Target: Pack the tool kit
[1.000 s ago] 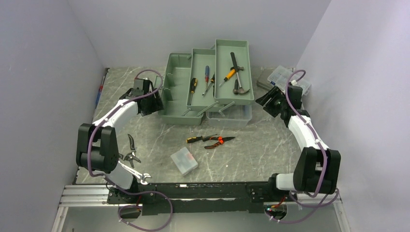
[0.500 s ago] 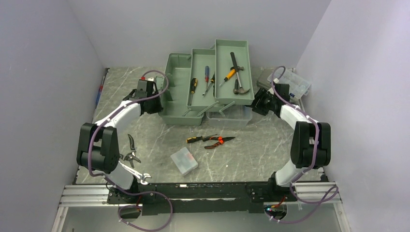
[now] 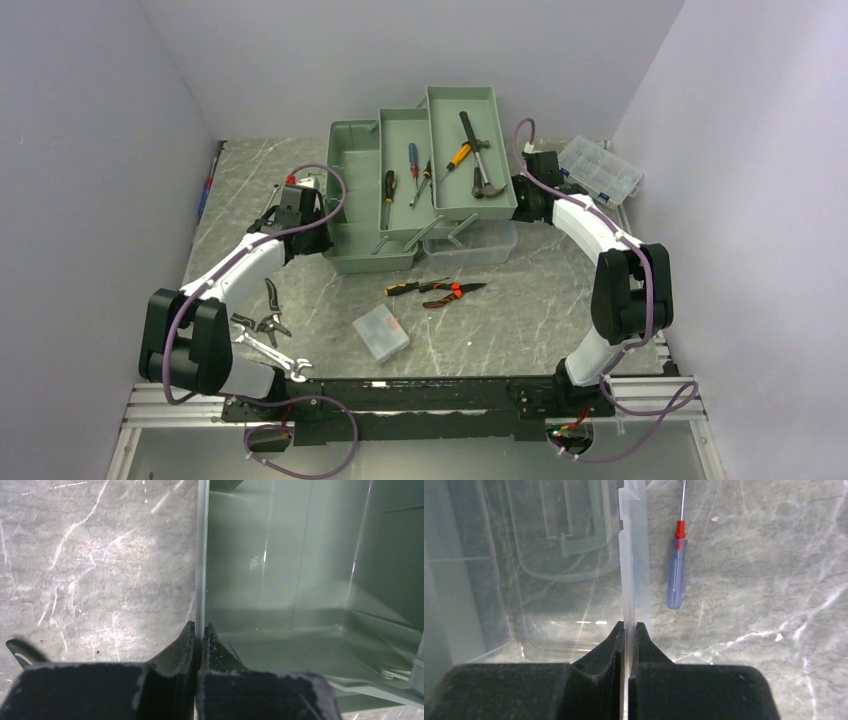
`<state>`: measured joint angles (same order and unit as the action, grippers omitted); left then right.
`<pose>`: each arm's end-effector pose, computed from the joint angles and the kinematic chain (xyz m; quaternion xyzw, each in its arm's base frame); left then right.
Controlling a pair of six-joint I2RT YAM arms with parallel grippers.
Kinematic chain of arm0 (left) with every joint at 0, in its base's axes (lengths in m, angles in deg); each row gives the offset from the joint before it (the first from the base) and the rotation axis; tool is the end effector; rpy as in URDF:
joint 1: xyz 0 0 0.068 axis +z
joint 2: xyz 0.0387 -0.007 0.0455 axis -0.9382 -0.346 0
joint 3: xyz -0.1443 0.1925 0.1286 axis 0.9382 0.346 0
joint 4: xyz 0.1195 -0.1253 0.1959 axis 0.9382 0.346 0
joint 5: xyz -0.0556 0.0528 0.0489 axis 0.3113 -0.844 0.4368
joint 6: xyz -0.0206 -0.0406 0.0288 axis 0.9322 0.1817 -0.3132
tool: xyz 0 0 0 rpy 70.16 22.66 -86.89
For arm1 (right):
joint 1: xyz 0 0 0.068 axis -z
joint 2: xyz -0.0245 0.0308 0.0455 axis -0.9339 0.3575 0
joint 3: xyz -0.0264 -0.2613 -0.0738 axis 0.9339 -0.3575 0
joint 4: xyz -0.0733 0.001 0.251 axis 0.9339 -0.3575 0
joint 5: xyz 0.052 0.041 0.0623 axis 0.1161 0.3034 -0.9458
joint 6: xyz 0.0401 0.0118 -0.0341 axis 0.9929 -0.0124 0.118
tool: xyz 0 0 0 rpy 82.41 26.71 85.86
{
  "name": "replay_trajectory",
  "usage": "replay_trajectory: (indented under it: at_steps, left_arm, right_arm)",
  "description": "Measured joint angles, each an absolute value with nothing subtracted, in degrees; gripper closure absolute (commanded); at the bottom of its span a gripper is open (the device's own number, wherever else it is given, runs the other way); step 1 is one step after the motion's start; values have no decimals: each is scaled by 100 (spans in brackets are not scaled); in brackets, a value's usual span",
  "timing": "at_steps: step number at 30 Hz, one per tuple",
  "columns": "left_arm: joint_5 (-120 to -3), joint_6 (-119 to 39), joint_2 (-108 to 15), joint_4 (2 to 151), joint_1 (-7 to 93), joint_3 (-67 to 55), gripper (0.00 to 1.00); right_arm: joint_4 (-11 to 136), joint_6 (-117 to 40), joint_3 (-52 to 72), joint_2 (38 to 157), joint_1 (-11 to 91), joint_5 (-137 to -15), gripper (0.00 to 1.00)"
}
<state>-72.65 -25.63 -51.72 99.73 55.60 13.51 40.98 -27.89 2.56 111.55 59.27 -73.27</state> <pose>0.2859 -0.0702 0.2292 -0.1033 0.9308 -0.0959 0.3372 0.3561 0.0643 0.2358 0.0487 0.9349 0.1185 0.3309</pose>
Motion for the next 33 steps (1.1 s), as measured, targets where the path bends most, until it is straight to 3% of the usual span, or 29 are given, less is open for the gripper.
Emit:
replay_trajectory:
  at_steps: [16,33]
  left_arm:
    - [-7405,-2539,-5084,10048,5414,1401,100]
    - [-7746,-2067,-5213,10094,4664,1301,100]
  right_arm:
    - [2668,-3344,1561,10537,4985,-5722,100]
    - [1639,-4402,3598,11155,3195,-2953,100]
